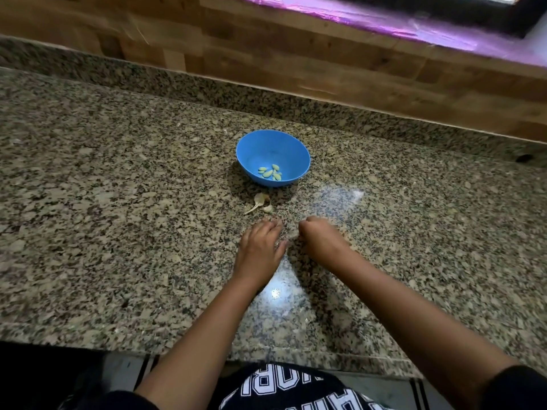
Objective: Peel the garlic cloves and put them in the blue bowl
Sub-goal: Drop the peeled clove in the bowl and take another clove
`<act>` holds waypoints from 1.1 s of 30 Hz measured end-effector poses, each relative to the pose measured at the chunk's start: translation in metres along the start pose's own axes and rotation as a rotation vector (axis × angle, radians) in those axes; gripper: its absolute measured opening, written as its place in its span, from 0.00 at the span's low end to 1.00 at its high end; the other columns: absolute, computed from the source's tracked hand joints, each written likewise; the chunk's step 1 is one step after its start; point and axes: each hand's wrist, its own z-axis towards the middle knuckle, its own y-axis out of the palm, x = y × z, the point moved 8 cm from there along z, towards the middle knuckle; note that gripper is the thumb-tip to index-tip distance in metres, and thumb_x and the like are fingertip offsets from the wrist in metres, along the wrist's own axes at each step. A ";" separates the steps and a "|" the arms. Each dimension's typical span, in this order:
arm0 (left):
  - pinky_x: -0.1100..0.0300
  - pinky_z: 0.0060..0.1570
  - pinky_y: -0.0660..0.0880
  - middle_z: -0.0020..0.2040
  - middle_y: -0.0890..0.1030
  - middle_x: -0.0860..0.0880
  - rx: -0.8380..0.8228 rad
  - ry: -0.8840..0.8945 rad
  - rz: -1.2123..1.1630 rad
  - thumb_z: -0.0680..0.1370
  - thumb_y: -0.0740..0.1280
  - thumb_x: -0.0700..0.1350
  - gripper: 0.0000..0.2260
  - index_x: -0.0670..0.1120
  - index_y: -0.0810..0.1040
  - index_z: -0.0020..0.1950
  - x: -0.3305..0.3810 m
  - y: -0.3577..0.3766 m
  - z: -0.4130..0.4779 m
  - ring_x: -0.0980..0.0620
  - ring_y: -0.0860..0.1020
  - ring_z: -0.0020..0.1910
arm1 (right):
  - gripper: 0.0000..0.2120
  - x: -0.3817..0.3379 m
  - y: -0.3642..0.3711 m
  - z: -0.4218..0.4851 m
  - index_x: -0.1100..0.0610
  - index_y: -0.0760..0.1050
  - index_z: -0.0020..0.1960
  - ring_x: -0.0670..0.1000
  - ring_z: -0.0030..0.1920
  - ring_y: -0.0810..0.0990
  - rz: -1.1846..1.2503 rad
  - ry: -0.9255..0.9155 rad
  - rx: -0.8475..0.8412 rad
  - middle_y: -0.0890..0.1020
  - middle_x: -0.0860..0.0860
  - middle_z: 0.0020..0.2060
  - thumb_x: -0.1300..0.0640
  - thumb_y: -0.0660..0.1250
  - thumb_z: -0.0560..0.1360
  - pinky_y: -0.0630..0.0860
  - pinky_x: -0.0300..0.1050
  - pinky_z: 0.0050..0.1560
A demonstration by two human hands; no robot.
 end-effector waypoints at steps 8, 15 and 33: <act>0.57 0.69 0.56 0.69 0.71 0.50 0.048 0.042 -0.022 0.81 0.59 0.50 0.17 0.47 0.71 0.68 0.002 -0.001 -0.001 0.52 0.64 0.71 | 0.08 -0.002 0.012 -0.010 0.65 0.74 0.53 0.57 0.51 0.74 -0.054 -0.083 0.097 0.77 0.59 0.49 0.66 0.60 0.76 0.68 0.43 0.47; 0.64 0.47 0.75 0.46 0.82 0.51 0.023 -0.284 -0.684 0.77 0.67 0.44 0.06 0.47 0.82 0.51 0.004 -0.005 0.010 0.54 0.79 0.47 | 0.04 0.032 0.016 -0.013 0.61 0.78 0.45 0.51 0.39 0.82 1.296 0.519 0.110 0.82 0.56 0.40 0.67 0.68 0.73 0.79 0.37 0.38; 0.70 0.37 0.74 0.41 0.80 0.49 0.094 -0.265 -0.636 0.75 0.70 0.44 0.04 0.44 0.79 0.48 0.013 -0.026 0.026 0.55 0.78 0.39 | 0.02 0.017 0.005 -0.011 0.65 0.78 0.45 0.57 0.44 0.83 1.466 0.447 0.150 0.83 0.62 0.43 0.68 0.67 0.74 0.81 0.46 0.47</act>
